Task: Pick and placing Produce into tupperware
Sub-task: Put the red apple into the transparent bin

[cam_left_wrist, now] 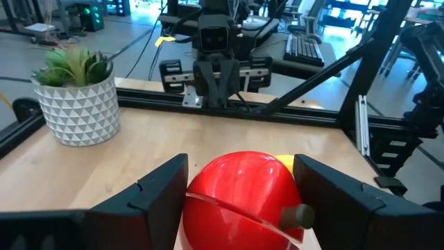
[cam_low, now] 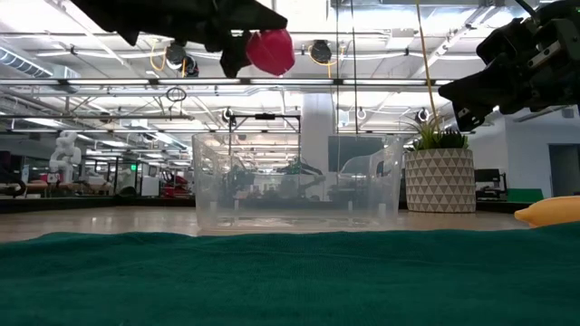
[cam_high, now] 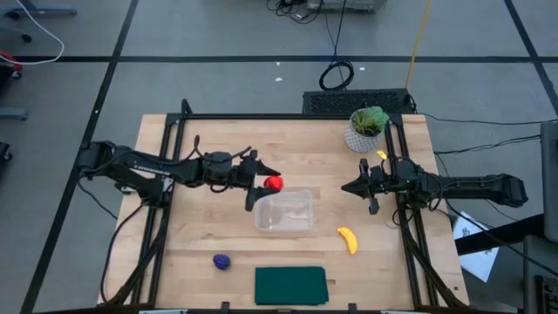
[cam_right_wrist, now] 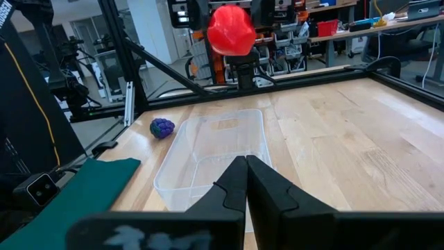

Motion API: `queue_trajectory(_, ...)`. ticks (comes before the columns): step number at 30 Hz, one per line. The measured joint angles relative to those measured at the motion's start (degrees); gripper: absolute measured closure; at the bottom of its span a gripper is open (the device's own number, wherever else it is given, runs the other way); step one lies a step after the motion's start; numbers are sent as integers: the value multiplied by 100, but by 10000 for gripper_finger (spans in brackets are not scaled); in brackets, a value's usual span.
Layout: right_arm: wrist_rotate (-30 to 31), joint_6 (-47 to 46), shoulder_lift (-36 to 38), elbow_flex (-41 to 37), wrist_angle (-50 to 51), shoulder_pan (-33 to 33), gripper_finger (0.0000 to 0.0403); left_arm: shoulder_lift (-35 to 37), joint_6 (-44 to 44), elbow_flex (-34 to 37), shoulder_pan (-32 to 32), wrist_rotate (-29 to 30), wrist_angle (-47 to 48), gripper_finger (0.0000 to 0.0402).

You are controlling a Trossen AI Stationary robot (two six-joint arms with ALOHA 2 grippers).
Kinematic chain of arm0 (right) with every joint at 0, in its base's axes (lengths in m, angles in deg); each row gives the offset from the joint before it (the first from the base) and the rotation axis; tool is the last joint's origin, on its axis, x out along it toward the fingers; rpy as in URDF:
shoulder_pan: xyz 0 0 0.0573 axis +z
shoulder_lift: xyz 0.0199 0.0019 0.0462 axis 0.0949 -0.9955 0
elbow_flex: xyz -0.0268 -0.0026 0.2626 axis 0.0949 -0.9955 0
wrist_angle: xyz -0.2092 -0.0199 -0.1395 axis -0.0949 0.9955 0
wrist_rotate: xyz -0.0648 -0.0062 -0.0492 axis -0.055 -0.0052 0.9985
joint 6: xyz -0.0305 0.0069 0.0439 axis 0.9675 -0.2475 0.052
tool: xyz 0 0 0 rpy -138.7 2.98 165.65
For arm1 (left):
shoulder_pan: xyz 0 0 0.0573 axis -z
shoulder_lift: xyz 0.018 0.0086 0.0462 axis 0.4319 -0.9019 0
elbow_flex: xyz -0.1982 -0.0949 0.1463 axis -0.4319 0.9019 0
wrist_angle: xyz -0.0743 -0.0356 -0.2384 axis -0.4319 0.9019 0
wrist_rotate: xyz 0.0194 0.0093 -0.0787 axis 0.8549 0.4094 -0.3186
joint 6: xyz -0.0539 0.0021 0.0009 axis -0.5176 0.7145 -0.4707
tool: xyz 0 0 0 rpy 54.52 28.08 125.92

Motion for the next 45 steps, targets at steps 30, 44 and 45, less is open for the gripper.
queue_trajectory(30,1,0,-1,-1,1,0,403,-1090,136,-2092,-215,-638,3183,149)
queue_trajectory(44,2,0,0,0,-68,0,403,-1089,-140,-2243,-462,-954,3830,149)
queue_trajectory(45,2,0,-1,1,-74,0,403,-1091,-134,-2319,-481,-946,3975,149)
